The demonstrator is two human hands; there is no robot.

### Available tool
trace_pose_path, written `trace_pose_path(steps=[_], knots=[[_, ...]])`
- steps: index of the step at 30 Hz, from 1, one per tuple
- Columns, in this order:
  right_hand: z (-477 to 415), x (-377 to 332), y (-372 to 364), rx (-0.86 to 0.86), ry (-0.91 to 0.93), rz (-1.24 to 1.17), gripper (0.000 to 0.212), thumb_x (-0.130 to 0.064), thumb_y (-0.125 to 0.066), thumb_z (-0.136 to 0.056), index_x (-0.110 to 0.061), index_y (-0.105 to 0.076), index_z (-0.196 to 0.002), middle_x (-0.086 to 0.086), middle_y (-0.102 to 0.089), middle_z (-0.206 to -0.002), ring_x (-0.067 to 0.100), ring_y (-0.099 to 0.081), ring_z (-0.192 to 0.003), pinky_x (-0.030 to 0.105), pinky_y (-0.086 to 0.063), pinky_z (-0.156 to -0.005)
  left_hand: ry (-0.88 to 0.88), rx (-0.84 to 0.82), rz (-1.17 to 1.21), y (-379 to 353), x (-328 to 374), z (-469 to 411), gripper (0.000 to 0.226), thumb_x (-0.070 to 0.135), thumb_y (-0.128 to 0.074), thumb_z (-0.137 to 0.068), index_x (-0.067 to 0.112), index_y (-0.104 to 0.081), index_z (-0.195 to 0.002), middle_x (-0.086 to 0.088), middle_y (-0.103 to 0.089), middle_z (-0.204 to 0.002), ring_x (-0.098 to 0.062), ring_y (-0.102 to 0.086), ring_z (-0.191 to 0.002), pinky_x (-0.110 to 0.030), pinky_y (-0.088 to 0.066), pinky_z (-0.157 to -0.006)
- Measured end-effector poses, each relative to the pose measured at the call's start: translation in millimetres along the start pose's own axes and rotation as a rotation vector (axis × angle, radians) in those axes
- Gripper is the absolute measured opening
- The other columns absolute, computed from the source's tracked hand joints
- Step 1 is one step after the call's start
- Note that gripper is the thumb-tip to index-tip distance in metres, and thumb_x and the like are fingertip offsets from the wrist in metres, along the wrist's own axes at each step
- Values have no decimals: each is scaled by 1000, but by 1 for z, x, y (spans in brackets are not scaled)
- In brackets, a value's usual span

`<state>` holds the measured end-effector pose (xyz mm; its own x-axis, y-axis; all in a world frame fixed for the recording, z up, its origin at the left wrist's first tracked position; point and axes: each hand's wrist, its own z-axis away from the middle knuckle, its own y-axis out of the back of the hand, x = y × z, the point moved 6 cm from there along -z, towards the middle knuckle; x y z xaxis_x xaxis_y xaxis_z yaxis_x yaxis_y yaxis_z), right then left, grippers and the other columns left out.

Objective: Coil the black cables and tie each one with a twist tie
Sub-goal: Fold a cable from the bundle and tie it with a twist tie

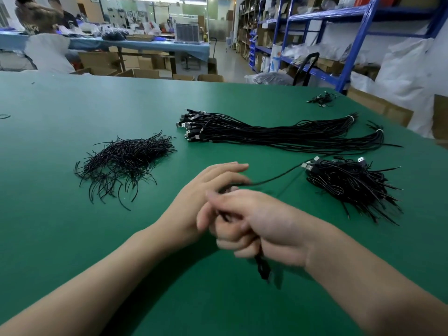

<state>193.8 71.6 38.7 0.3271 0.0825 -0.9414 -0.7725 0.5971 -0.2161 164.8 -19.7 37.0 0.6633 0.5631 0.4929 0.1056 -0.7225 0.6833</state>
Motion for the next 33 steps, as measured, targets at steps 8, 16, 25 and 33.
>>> trace_pose_path(steps=[8,16,25,33], knots=[[21,1,35,92,-30,420,43,-39,-43,-107,-19,-68,-79,-7,-31,-53,8,-22,-46,18,-21,-44,-102,186,-196,42,-4,0,24,30,-56,-101,9,-65,-93,3,-67,-125,-15,-54,-132,-36,-44,-108],[32,-20,83,377,16,814,43,-38,-42,-107,-19,-70,-80,-9,-36,-54,11,-24,-49,23,-23,-45,-20,203,-122,39,6,3,25,39,-59,-98,17,-62,-87,19,-54,-78,-6,-54,-71,-17,-41,-65],[5,-5,56,85,-10,340,46,-42,-40,-107,-23,-74,-82,-9,-29,-55,7,-22,-48,18,-20,-43,3,67,-83,27,12,1,25,31,-54,-102,17,-74,-110,24,-59,-88,5,-58,-81,-9,-38,-73],[5,15,54,-21,-59,88,34,-38,-48,-101,-16,-72,-90,-9,-26,-57,8,-19,-49,19,-15,-43,-52,144,-233,42,8,0,28,31,-57,-99,12,-75,-88,7,-55,-75,-15,-47,-74,-30,-42,-68]])
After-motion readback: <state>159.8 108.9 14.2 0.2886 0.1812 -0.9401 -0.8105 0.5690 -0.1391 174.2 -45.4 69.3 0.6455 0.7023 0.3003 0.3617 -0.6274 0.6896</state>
